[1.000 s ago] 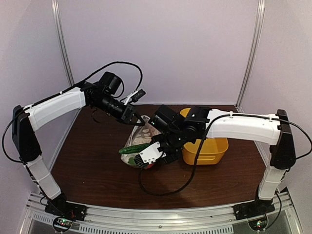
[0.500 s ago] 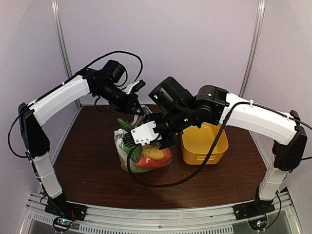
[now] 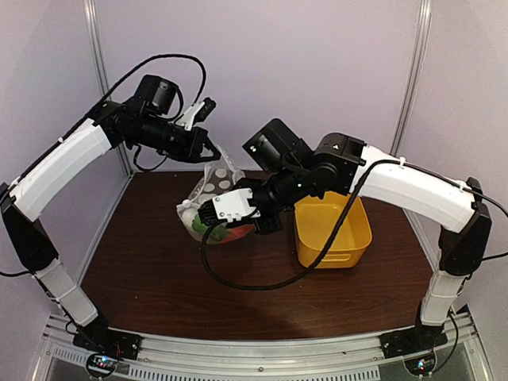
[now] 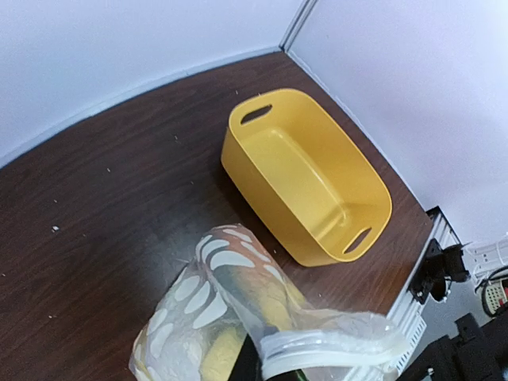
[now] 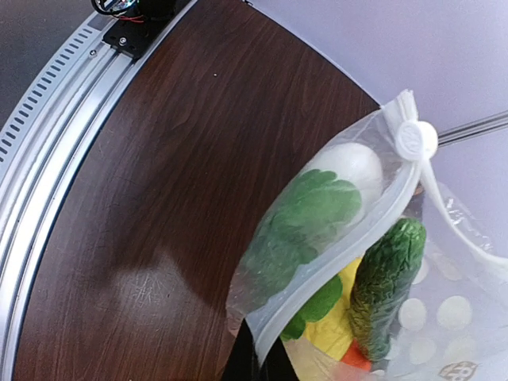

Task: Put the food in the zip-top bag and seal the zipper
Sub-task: Adjust the zipper food storage bag at the center of the board.

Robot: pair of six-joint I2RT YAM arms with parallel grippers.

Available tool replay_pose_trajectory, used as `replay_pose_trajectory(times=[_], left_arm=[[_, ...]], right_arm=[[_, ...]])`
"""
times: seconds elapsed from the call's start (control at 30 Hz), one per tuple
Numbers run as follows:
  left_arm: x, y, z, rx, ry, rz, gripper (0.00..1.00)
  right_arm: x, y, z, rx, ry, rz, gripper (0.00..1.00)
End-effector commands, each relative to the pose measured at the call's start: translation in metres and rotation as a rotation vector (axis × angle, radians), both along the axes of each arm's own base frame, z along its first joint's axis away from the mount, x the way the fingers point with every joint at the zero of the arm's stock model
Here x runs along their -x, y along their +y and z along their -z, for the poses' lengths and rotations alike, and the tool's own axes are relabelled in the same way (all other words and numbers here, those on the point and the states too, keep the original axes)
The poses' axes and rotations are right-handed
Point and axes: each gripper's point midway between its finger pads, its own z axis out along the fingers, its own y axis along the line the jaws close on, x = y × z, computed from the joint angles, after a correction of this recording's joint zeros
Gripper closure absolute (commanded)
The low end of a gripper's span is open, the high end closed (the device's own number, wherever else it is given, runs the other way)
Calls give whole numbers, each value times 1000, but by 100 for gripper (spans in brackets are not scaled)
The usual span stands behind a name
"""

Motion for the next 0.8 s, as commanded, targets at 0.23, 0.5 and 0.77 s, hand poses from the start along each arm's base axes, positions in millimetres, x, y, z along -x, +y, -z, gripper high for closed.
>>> replay_pose_trajectory(times=[0.23, 0.5, 0.77], left_arm=[[-30, 7, 24, -50, -145, -82, 100], [-20, -14, 21, 63, -70, 62, 100], [-31, -5, 51, 38, -86, 12, 100]], right_arm=[[-8, 6, -11, -86, 5, 42, 99], [-54, 8, -9, -93, 6, 175, 99], [-18, 12, 22, -14, 120, 39, 77]])
